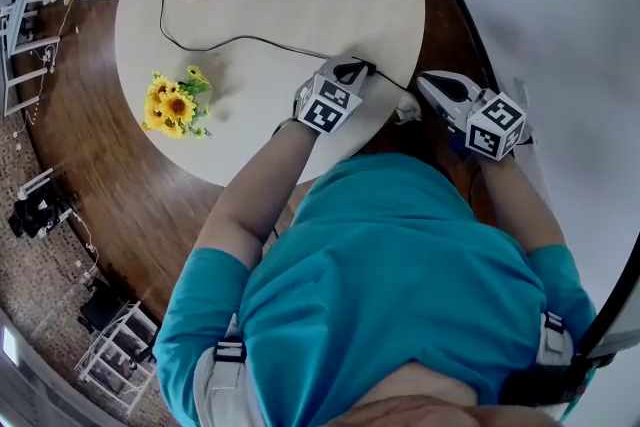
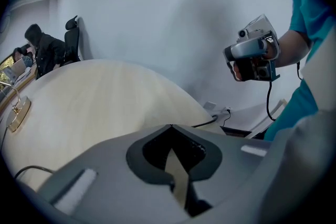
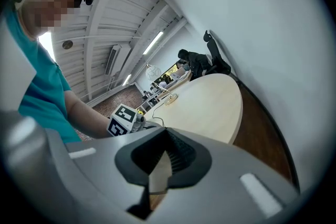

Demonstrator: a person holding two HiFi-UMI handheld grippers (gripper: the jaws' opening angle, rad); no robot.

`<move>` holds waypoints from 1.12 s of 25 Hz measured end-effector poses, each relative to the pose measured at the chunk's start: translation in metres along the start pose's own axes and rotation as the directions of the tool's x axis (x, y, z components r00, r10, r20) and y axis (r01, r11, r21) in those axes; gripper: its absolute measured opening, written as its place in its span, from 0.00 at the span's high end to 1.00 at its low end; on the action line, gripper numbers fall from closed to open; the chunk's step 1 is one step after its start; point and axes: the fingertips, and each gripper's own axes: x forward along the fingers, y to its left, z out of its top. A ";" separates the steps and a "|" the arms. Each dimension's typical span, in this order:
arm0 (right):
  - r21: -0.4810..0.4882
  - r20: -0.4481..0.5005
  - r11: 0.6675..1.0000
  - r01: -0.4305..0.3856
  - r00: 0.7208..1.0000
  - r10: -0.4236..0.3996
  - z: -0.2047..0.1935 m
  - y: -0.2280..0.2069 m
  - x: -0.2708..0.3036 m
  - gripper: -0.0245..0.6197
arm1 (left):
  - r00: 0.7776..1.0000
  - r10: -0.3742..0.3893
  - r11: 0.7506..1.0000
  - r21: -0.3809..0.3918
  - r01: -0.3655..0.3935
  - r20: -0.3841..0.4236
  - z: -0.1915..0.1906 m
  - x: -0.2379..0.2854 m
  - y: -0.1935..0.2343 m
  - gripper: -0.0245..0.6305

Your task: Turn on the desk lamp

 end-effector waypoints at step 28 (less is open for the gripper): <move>-0.005 -0.016 1.000 -0.008 1.000 0.008 -0.004 -0.001 0.001 0.96 | 0.989 -0.023 0.999 0.035 0.029 -0.147 0.008 0.009 -0.012 0.93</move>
